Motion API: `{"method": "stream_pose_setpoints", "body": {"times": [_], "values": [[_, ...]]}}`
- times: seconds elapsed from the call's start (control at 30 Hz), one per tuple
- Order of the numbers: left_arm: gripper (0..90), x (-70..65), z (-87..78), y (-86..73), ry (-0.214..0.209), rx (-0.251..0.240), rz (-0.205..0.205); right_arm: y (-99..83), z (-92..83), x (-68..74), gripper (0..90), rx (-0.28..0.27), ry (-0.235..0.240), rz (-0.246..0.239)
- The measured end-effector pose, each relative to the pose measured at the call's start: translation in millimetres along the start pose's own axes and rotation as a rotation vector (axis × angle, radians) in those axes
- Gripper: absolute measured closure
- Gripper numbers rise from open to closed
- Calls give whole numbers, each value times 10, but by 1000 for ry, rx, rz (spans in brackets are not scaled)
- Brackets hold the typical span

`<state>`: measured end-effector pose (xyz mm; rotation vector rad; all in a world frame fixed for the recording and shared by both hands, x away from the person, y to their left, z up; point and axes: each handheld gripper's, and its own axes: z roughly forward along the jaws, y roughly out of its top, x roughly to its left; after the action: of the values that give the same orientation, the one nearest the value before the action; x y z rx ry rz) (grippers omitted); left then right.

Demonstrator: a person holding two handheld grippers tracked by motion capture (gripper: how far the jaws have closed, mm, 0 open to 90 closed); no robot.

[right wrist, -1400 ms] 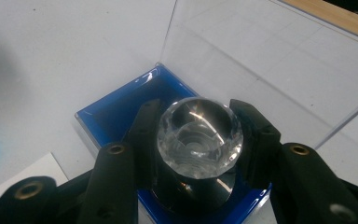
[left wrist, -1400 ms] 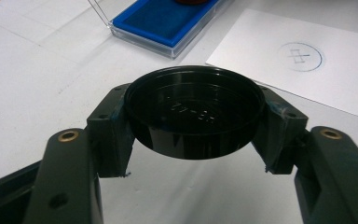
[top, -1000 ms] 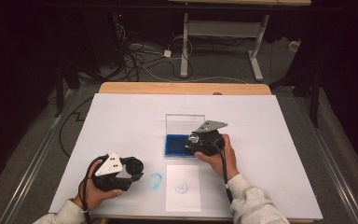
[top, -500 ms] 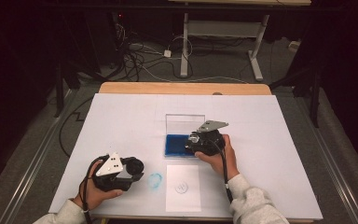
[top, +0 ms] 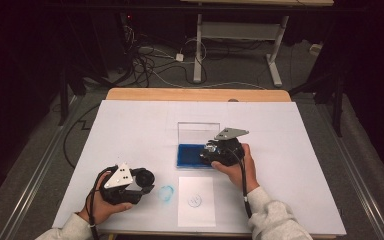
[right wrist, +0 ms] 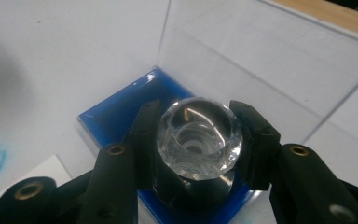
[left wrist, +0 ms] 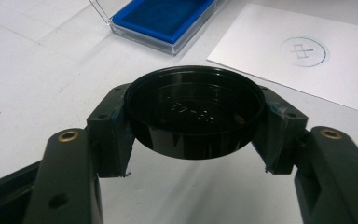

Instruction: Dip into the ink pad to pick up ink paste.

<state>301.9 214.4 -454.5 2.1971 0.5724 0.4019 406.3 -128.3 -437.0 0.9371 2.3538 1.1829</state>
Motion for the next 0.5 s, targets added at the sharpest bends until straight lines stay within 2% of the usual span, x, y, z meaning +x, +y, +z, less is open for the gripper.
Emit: {"method": "stream_pose_setpoints", "body": {"times": [0.37, 0.5], "values": [[367, 18, -1, -5, 3, -3, -1, 169, -328, -43, 567, -111, 26, 5], [367, 30, 6, -5, 1, -3, -2, 198, -387, -31, 567, -122, 38, -4]]}}
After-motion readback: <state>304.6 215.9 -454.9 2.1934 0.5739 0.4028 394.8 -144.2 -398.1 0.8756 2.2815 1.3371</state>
